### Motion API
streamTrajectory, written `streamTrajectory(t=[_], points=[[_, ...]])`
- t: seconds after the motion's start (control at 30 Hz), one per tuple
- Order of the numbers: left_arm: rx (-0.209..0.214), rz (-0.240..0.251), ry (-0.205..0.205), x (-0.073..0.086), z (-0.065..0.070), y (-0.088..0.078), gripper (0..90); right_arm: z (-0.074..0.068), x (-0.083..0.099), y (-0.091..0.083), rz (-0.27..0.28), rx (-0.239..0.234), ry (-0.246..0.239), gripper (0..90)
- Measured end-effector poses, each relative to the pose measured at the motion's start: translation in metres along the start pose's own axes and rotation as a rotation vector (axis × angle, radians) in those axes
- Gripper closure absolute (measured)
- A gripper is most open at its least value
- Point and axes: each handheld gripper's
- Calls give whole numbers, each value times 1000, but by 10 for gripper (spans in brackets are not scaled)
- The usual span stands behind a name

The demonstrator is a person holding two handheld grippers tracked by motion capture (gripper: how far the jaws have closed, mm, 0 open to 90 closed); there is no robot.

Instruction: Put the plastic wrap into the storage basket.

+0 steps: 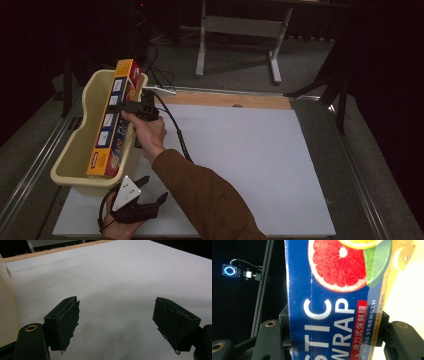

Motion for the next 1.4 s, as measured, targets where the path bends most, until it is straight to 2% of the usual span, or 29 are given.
streamTrajectory(t=[0.17,0.47,0.63,0.7,0.87,1.13,1.4], points=[[-3,3,-1,0,-1,0,208,5,-1,3,-12,16,37,401],[-4,10,-7,0,-2,-1,207,13,2,11,-35,86,105,395],[-4,7,-9,0,-2,-1,207,11,2,10,-35,112,115,386],[-5,10,-7,-1,-2,-2,207,12,0,10,-50,103,124,382],[-7,8,-12,-1,-3,-2,206,11,0,8,-61,146,118,349],[-8,5,-11,-1,-3,-2,208,9,0,5,-75,205,113,355],[-9,2,-11,-1,-2,-1,207,7,1,4,-77,220,104,341]])
Point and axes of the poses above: each handheld gripper's, and its own axes: y roughly forward along the jaws, x roughly out of its underside, z roughly to its right, and after that the axes turned 3 degrees about -z, right-handed
